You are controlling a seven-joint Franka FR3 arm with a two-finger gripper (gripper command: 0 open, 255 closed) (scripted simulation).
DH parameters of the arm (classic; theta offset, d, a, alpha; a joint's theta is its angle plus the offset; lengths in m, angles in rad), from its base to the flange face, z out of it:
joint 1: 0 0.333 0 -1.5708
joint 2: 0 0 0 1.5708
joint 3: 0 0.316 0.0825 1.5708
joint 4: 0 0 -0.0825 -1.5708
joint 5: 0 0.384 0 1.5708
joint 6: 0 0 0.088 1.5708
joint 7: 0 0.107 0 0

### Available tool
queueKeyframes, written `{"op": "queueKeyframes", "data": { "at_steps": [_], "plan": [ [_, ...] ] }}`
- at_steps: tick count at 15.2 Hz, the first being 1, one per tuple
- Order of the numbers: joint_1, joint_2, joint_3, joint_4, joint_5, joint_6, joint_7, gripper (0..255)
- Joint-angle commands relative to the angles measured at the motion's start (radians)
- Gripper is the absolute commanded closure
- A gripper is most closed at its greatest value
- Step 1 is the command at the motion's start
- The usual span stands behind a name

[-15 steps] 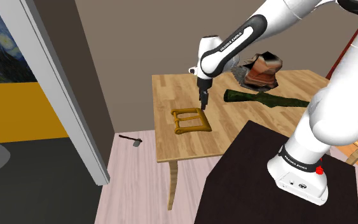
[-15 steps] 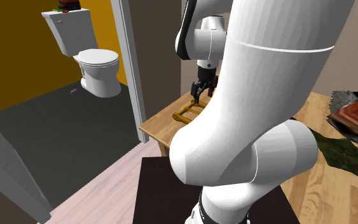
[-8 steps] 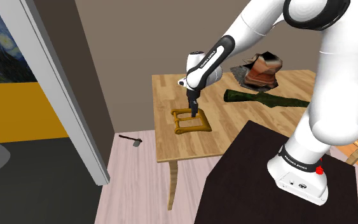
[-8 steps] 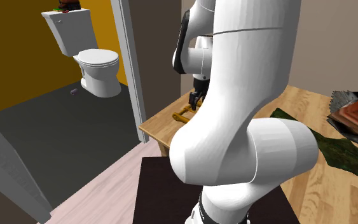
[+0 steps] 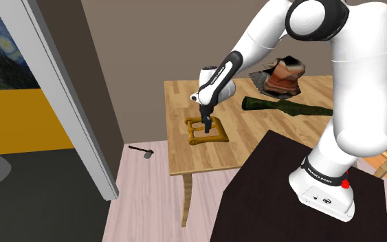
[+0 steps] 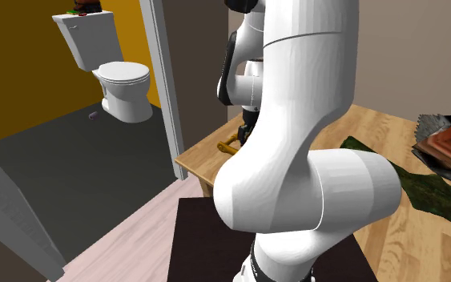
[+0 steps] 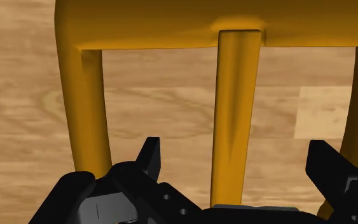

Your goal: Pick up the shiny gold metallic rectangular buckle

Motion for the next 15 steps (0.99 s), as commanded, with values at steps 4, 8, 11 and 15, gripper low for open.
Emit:
{"op": "queueKeyframes", "data": {
  "at_steps": [4, 8, 11, 15],
  "plan": [
    [-0.004, 0.017, 0.002, 0.006, 0.003, 0.012, -0.004, 255],
    [-0.004, 0.017, 0.002, 0.005, 0.003, 0.012, -0.004, 255],
    [-0.004, 0.017, 0.002, 0.006, 0.003, 0.012, -0.005, 255],
    [0.002, -0.023, -0.004, -0.003, -0.004, -0.019, 0.002, 255]
  ]
}}
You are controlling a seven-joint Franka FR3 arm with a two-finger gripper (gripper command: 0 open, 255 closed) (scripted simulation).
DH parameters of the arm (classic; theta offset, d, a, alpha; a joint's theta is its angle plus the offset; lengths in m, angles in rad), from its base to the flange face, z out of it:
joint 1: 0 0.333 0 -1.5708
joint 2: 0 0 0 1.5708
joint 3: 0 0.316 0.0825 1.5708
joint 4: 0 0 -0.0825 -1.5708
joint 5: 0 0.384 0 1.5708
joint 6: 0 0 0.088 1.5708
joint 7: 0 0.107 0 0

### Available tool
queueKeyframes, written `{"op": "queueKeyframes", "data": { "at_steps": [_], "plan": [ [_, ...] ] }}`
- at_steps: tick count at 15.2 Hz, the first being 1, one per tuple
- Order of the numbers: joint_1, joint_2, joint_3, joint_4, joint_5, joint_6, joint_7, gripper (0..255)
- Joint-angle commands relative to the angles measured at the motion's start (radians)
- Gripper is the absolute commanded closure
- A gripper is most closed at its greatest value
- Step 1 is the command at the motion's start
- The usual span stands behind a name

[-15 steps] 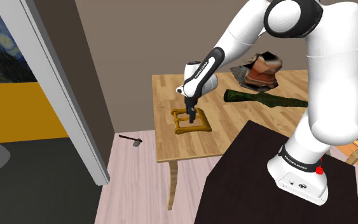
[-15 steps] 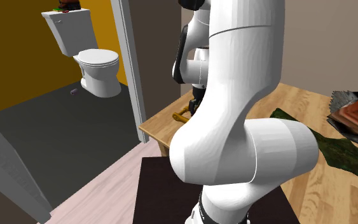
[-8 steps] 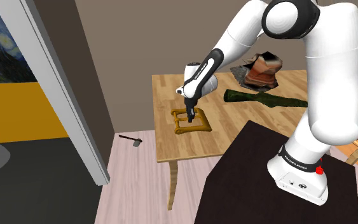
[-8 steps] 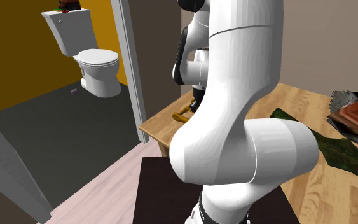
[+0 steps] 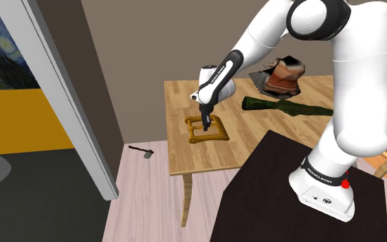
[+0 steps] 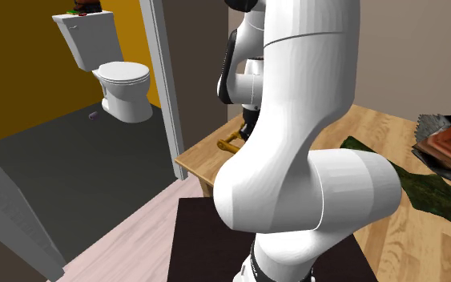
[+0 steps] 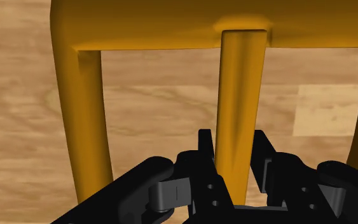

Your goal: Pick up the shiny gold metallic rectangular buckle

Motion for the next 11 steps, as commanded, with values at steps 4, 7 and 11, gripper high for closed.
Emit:
{"op": "queueKeyframes", "data": {
  "at_steps": [4, 7, 11],
  "plan": [
    [0.006, -0.063, -0.009, -0.012, -0.012, -0.051, 0.009, 255],
    [0.010, -0.099, -0.014, -0.015, -0.020, -0.083, 0.015, 255],
    [0.013, -0.146, -0.020, -0.017, -0.030, -0.129, 0.023, 255]
  ]
}}
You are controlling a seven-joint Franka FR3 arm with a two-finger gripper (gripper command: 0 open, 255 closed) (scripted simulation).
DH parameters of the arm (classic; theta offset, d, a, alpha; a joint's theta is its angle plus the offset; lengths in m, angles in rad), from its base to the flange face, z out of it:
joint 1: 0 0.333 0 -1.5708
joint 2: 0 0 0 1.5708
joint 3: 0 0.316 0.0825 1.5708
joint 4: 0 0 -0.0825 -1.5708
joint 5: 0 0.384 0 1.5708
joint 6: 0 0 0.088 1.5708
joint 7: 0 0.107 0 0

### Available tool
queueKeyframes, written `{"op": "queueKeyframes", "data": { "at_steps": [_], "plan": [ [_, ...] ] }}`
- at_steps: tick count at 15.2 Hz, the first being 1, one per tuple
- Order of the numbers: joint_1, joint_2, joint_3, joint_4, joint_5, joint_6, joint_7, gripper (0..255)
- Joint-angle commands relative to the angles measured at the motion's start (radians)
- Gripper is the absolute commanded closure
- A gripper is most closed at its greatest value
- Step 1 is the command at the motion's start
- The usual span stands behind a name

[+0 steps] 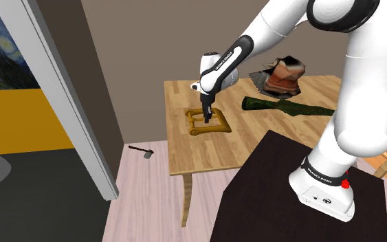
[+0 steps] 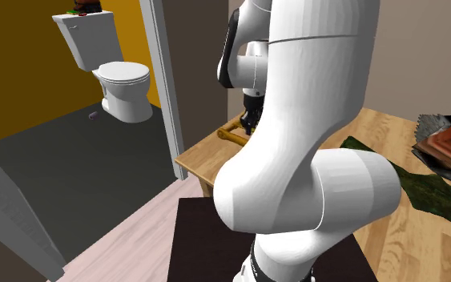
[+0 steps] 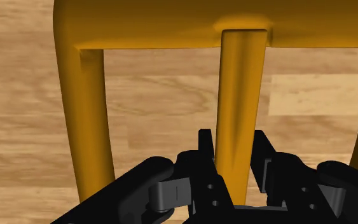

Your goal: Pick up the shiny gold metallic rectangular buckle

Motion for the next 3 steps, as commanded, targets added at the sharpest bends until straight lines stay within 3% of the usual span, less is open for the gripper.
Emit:
{"op": "queueKeyframes", "data": {
  "at_steps": [1, 3],
  "plan": [
    [0.002, -0.022, -0.003, 0.004, -0.005, -0.025, 0.004, 255],
    [0.002, -0.023, -0.003, 0.004, -0.005, -0.027, 0.004, 255]
  ]
}}
